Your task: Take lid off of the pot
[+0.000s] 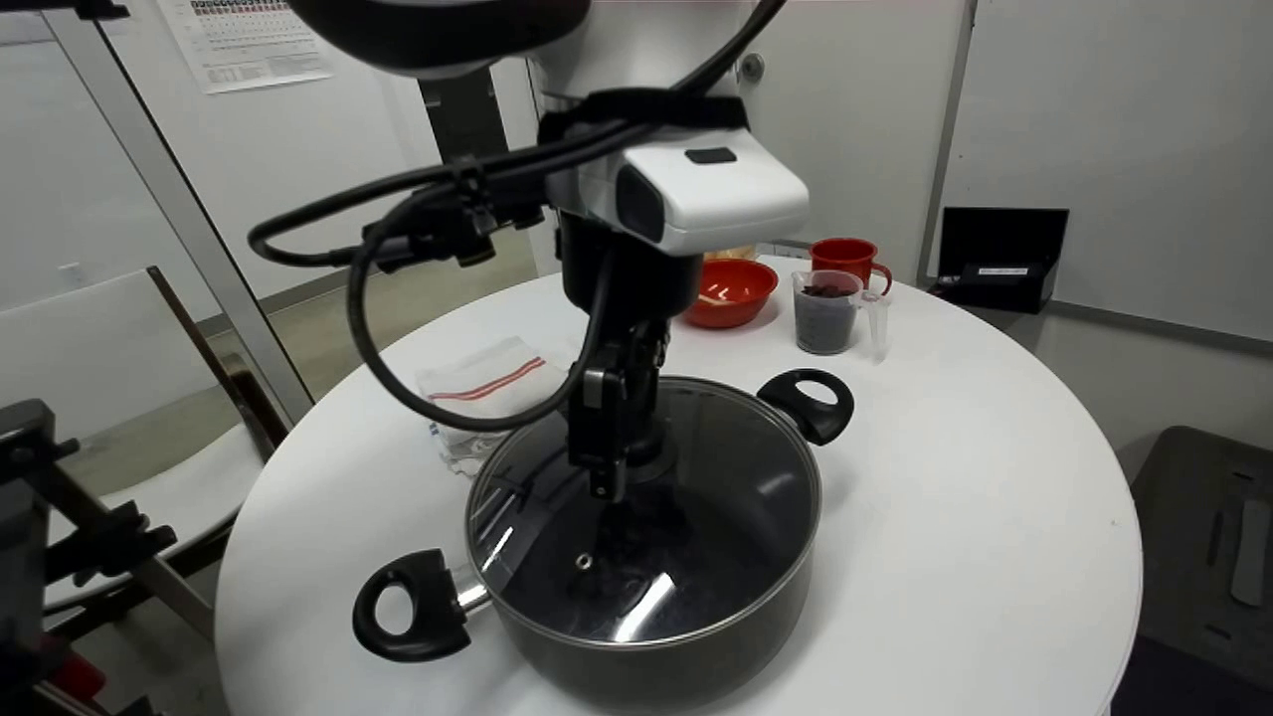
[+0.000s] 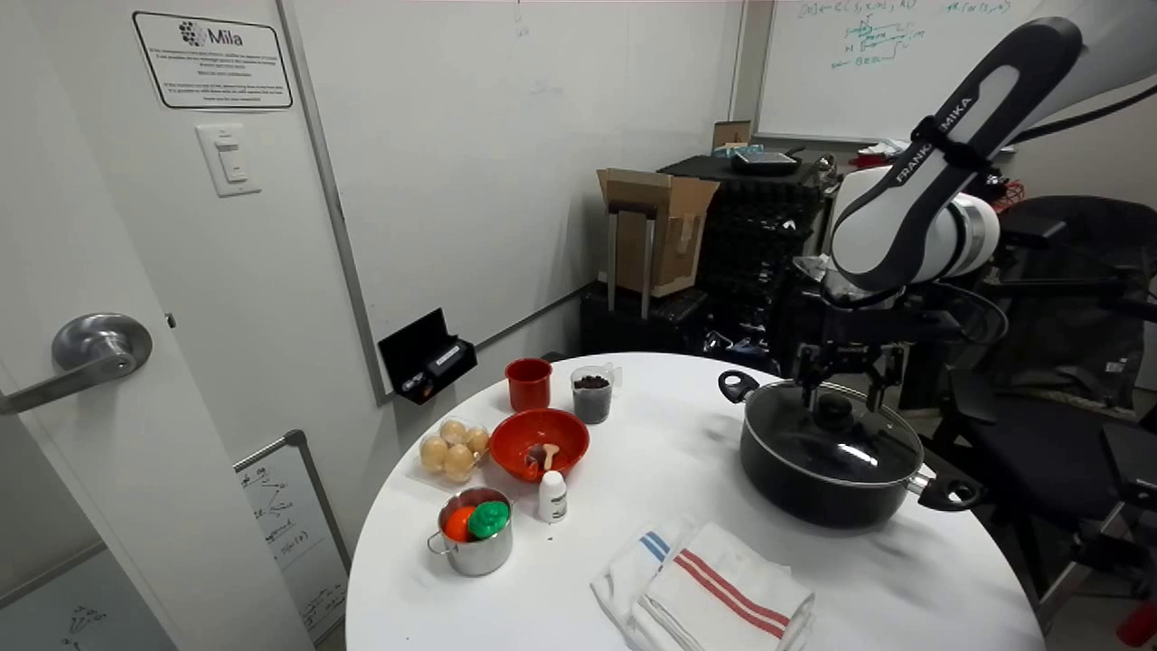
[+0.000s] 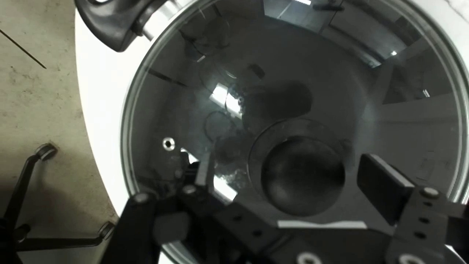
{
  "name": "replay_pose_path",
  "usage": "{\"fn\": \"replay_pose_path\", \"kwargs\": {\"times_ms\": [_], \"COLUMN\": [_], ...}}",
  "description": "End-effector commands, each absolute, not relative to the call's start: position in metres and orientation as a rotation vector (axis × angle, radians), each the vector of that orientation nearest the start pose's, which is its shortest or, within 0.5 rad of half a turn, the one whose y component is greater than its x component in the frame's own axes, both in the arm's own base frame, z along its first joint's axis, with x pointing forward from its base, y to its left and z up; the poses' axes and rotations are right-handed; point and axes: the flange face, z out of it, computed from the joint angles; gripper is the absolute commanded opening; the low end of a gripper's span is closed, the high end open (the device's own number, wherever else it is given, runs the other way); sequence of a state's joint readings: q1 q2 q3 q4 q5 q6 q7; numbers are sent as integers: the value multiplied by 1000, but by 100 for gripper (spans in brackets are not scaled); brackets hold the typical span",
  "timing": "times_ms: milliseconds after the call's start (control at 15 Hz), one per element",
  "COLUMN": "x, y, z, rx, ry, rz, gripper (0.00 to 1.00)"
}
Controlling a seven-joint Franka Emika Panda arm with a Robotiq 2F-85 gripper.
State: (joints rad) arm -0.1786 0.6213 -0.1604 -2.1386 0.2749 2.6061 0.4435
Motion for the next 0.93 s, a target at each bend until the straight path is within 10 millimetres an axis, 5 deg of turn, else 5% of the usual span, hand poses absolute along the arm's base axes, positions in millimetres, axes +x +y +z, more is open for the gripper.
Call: {"fn": "replay_pose_path", "kwargs": {"times_ms": [0, 333, 867], "x": [513, 518, 504], "y": [-191, -189, -183], "z": [98, 103, 122], "rx": [-2709, -2713, -2710], "ry": [1546, 1537, 1523], "rz": [171, 147, 68], "gripper": [67, 29, 26]}}
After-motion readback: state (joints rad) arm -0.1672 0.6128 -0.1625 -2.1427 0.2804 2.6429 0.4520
